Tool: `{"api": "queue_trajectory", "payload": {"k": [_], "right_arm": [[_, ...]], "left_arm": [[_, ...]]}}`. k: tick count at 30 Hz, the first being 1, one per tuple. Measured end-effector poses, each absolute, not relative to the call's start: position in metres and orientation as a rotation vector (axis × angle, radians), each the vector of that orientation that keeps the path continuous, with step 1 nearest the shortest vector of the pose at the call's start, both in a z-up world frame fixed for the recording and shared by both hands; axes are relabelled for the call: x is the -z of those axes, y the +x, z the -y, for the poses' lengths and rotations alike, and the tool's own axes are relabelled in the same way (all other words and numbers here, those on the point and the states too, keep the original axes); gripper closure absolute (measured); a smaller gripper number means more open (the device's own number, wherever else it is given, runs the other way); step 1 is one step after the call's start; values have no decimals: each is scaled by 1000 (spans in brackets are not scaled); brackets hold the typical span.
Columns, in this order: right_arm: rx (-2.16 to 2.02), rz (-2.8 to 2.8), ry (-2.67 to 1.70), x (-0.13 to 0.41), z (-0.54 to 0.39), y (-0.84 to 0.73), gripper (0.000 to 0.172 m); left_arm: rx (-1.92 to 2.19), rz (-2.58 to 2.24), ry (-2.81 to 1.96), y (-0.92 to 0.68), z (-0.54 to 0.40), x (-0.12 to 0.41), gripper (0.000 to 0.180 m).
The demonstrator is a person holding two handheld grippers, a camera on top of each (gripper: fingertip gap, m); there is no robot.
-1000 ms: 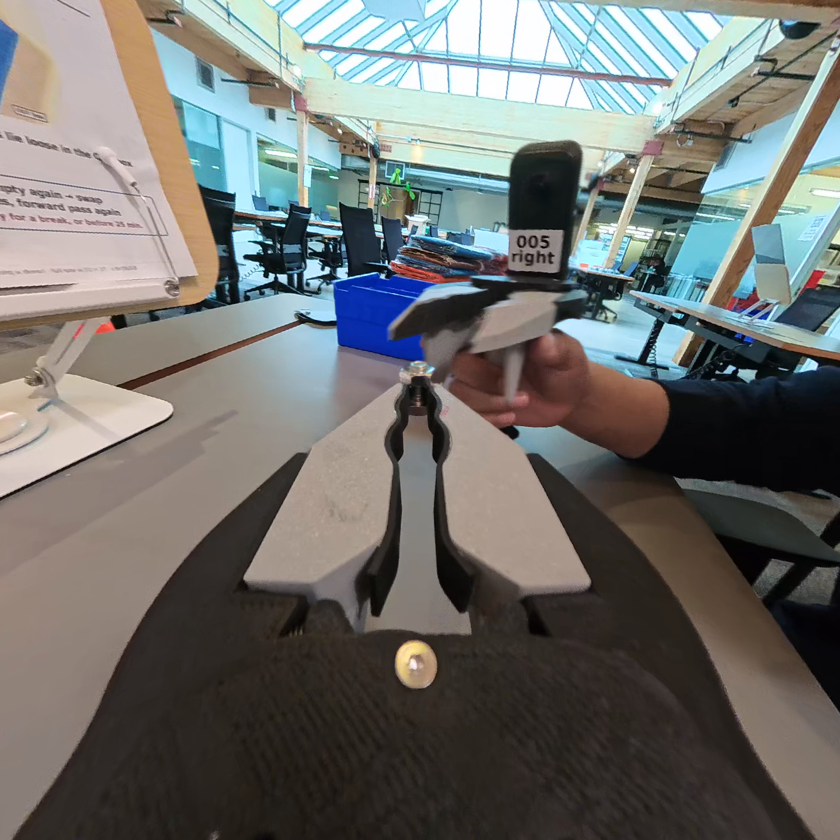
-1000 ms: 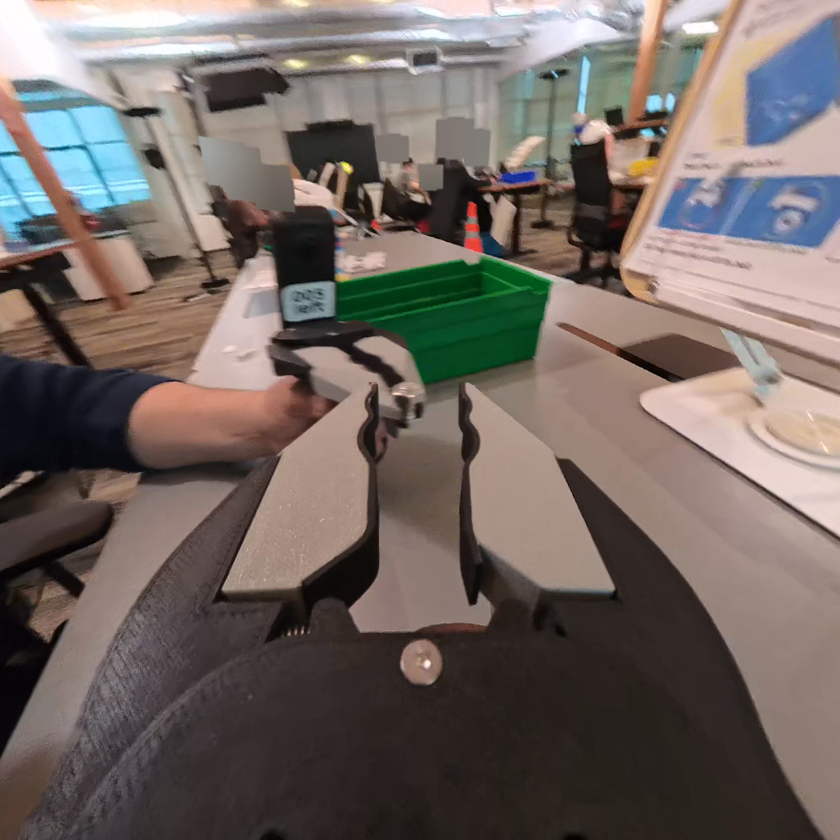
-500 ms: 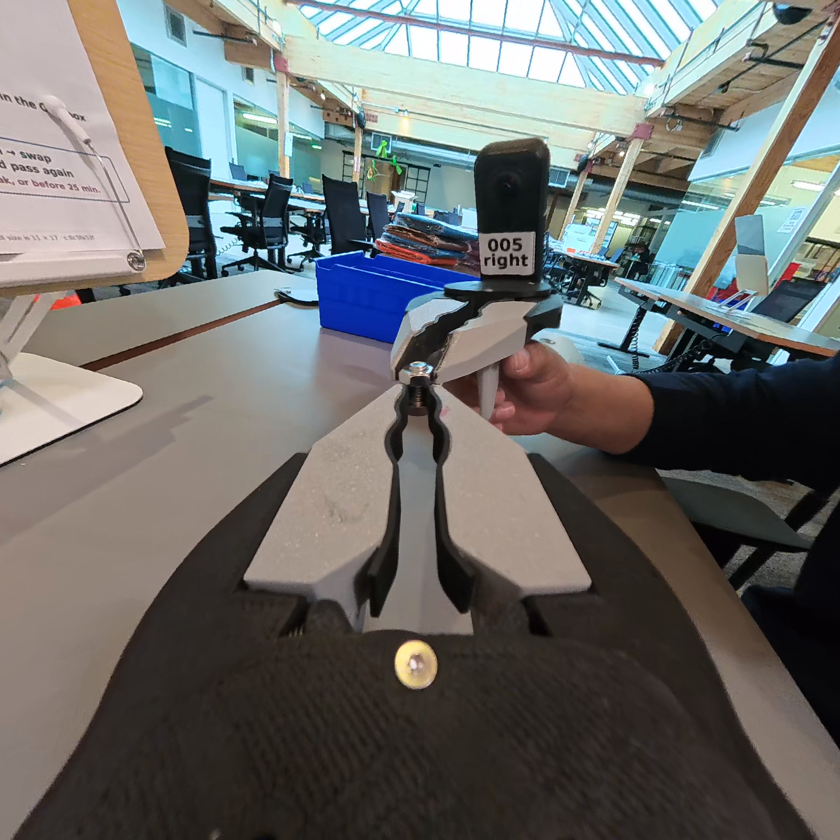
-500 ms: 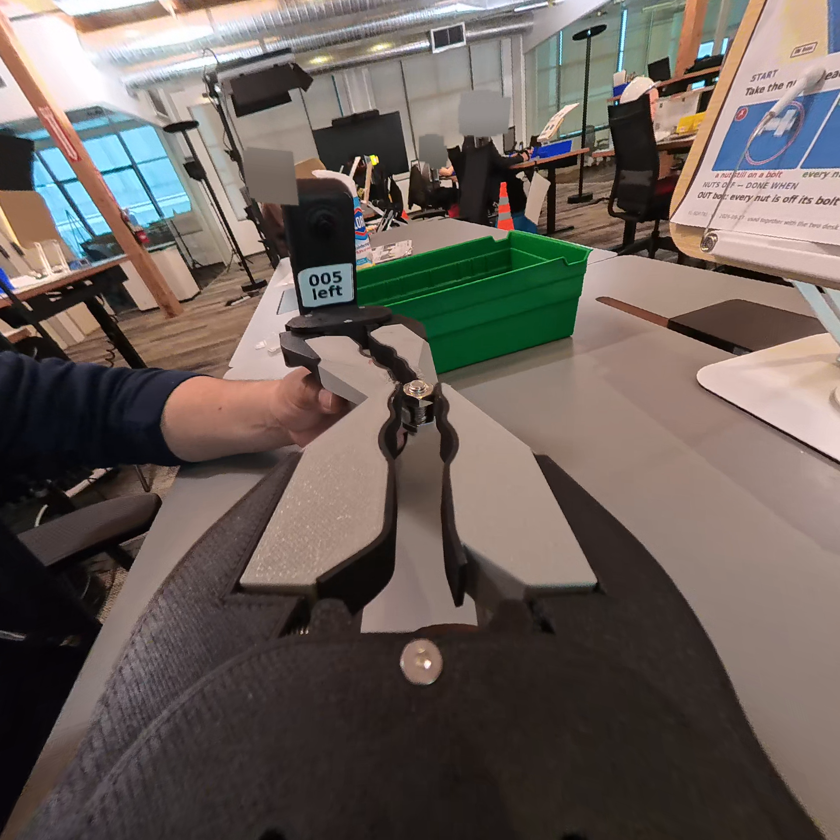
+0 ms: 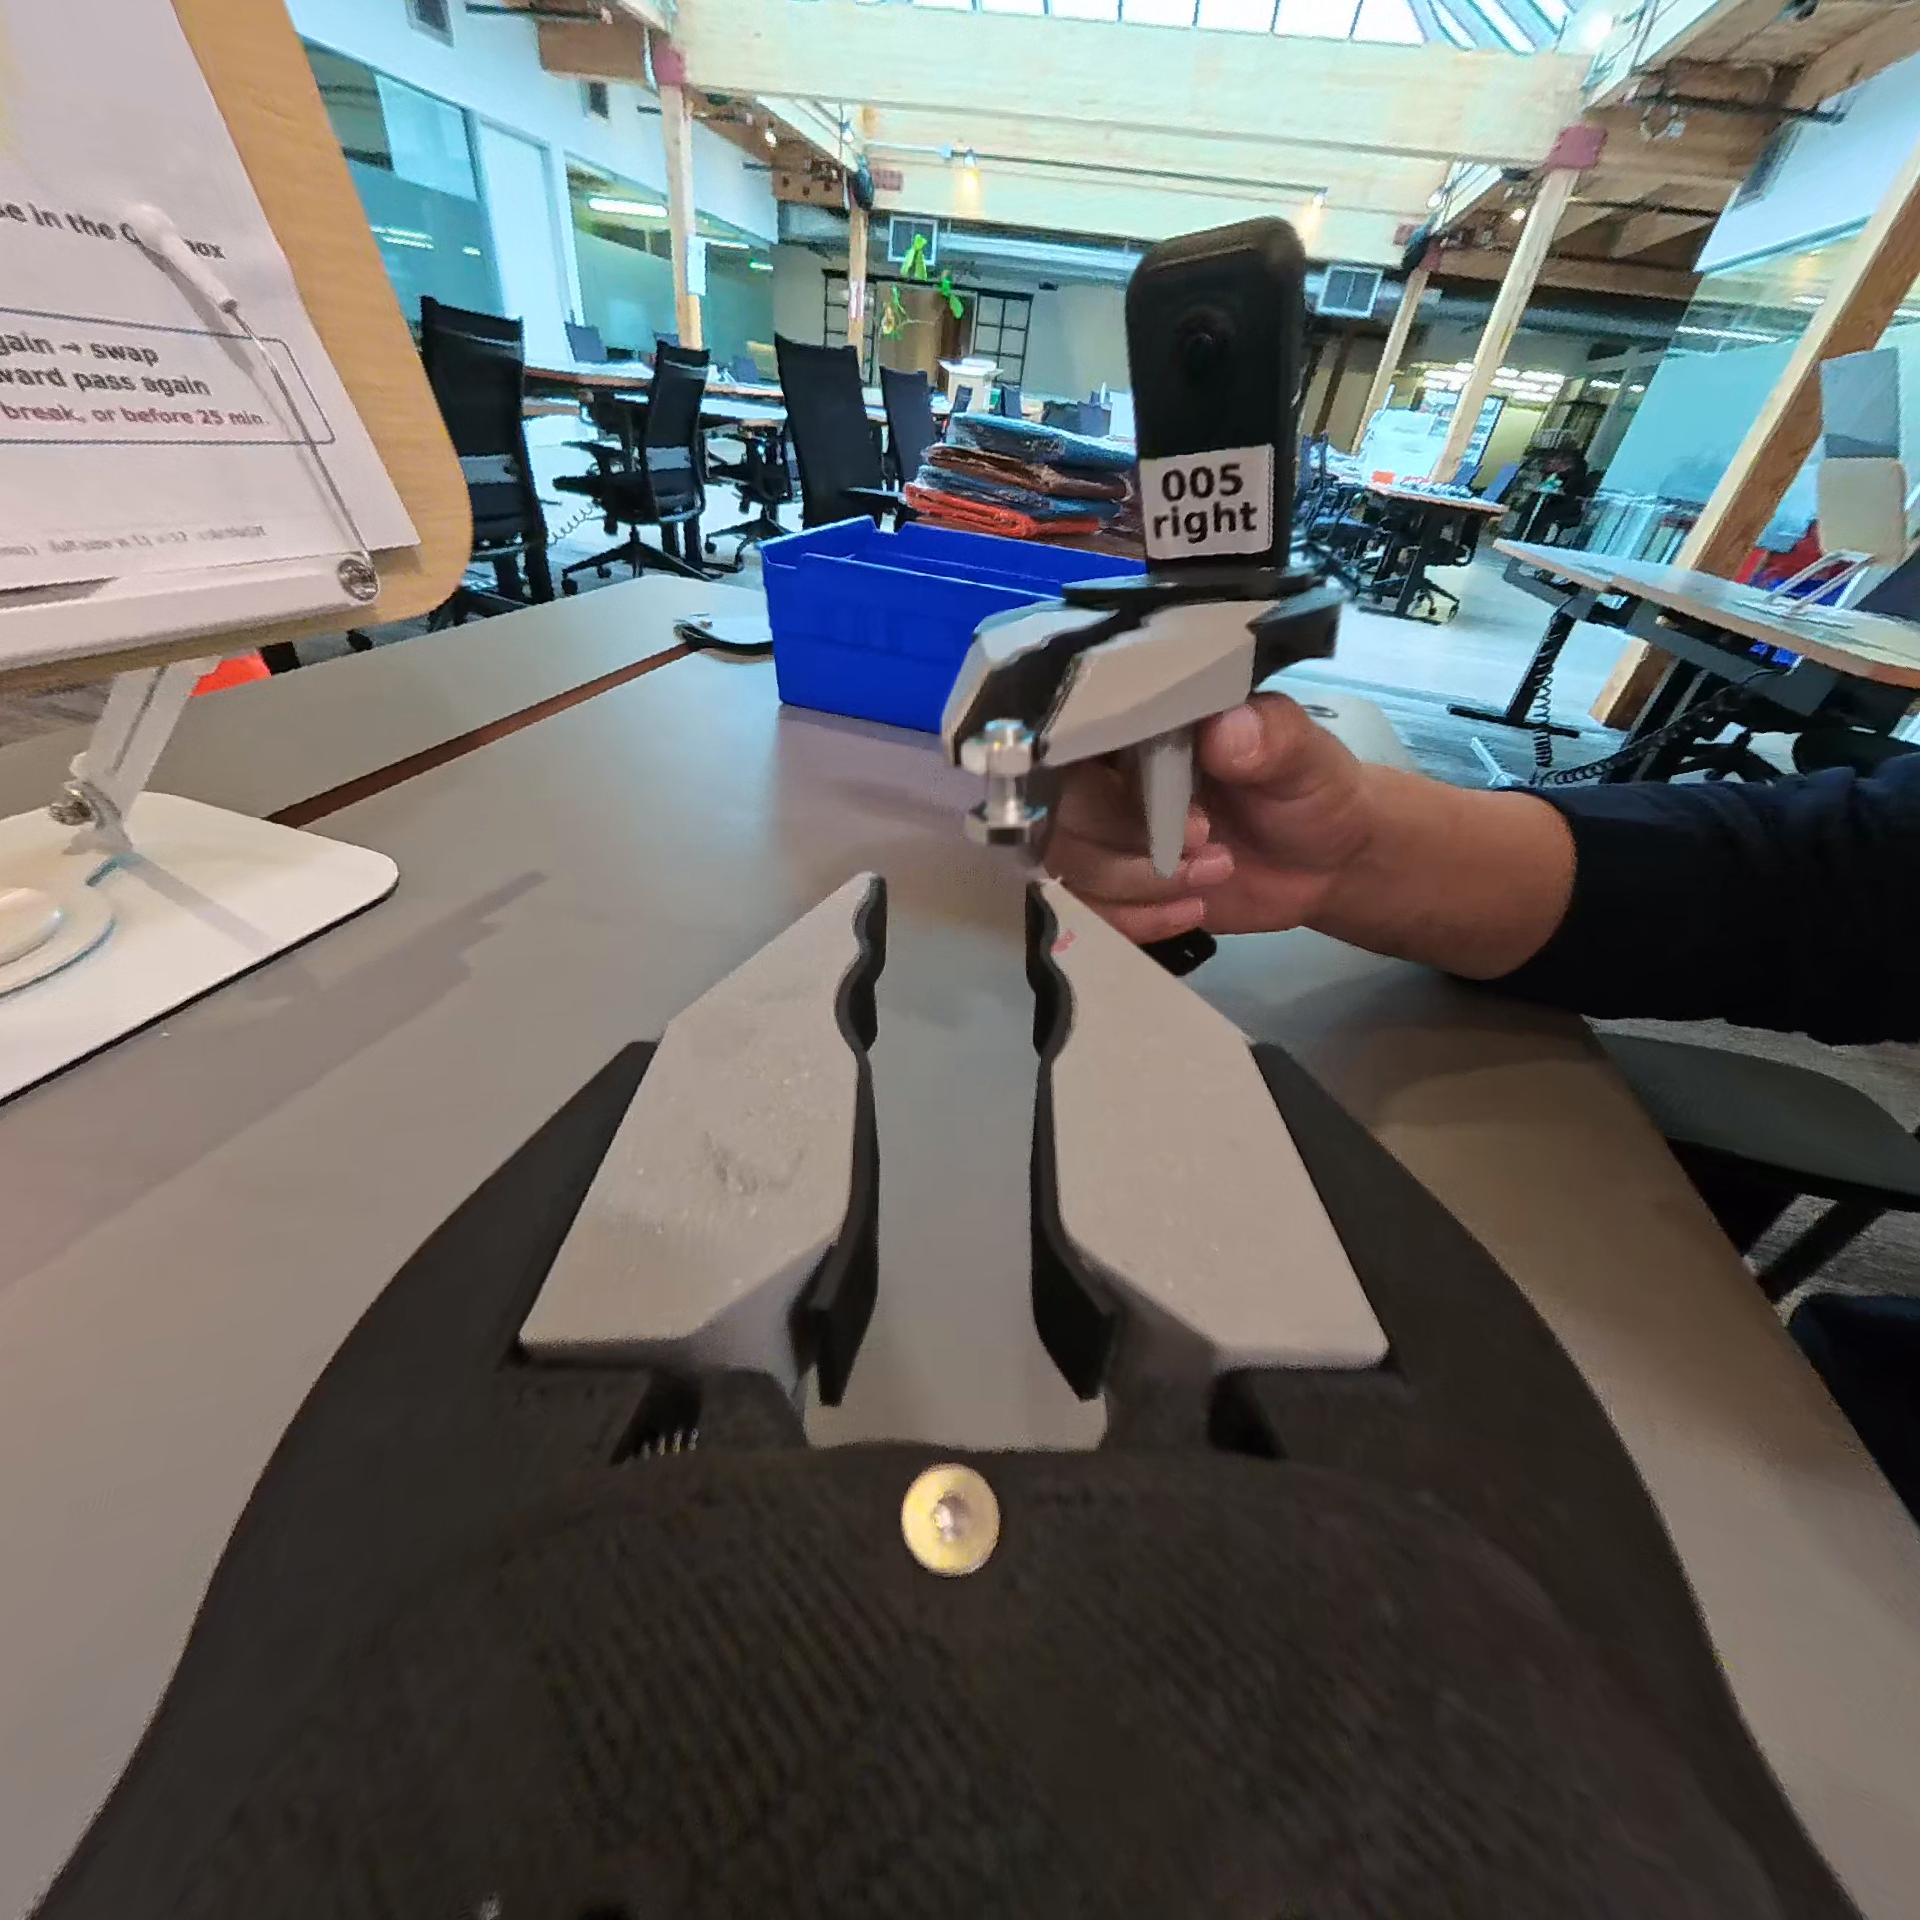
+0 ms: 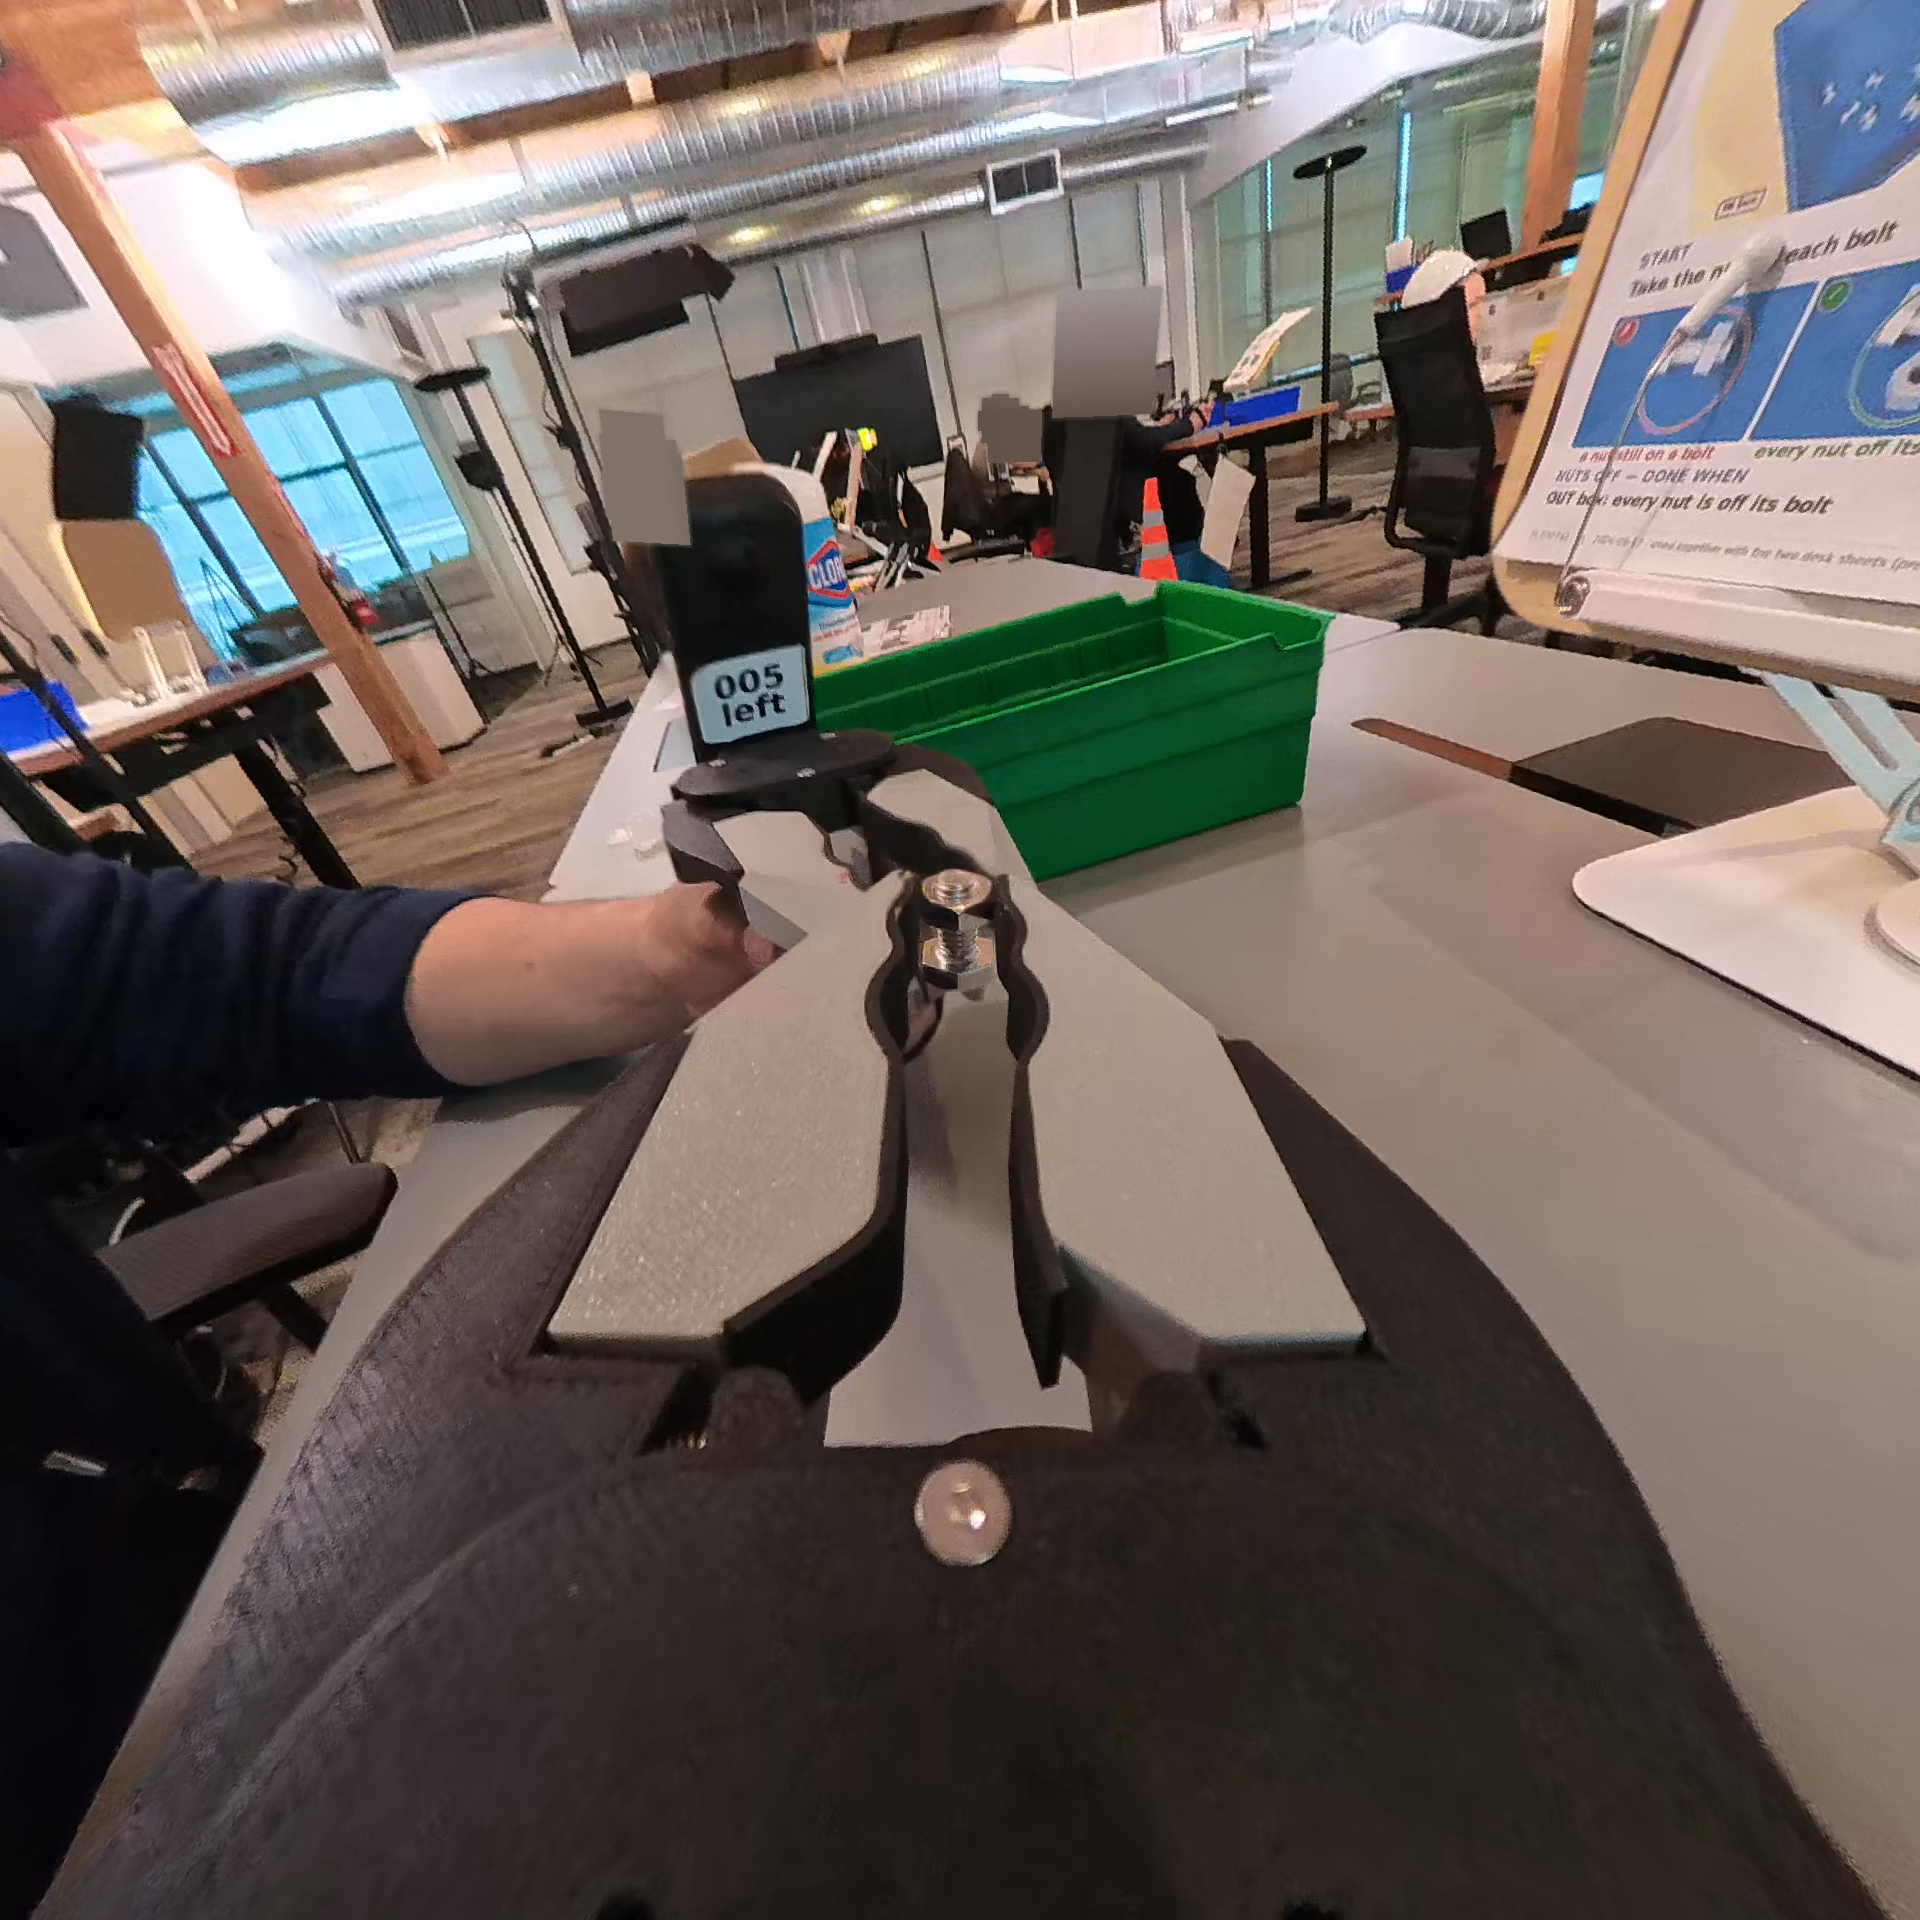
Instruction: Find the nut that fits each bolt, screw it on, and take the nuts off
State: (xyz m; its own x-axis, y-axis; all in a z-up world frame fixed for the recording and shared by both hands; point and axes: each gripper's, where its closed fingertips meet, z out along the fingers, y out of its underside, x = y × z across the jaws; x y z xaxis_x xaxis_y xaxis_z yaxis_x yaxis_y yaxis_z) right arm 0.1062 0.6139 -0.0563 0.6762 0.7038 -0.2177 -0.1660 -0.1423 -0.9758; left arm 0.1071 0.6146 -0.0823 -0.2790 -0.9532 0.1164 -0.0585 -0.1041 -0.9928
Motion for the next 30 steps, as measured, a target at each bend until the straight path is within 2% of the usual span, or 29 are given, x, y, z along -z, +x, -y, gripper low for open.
{"api": "queue_trajectory", "payload": {"k": [7,15,28,30], "right_arm": [[-875,494,-1515,55,-607,95,161],[-906,549,-1508,57,-602,86,161],[-922,565,-1484,55,-598,84,161],[-906,563,-1499,57,-600,85,147]], "left_arm": [[1585,-1429,-1149,108,-599,82,152],[1666,-1459,-1100,104,-586,78,167],[1600,-1492,-1092,103,-583,78,168],[1597,-1493,-1107,104,-585,79,168]]}}
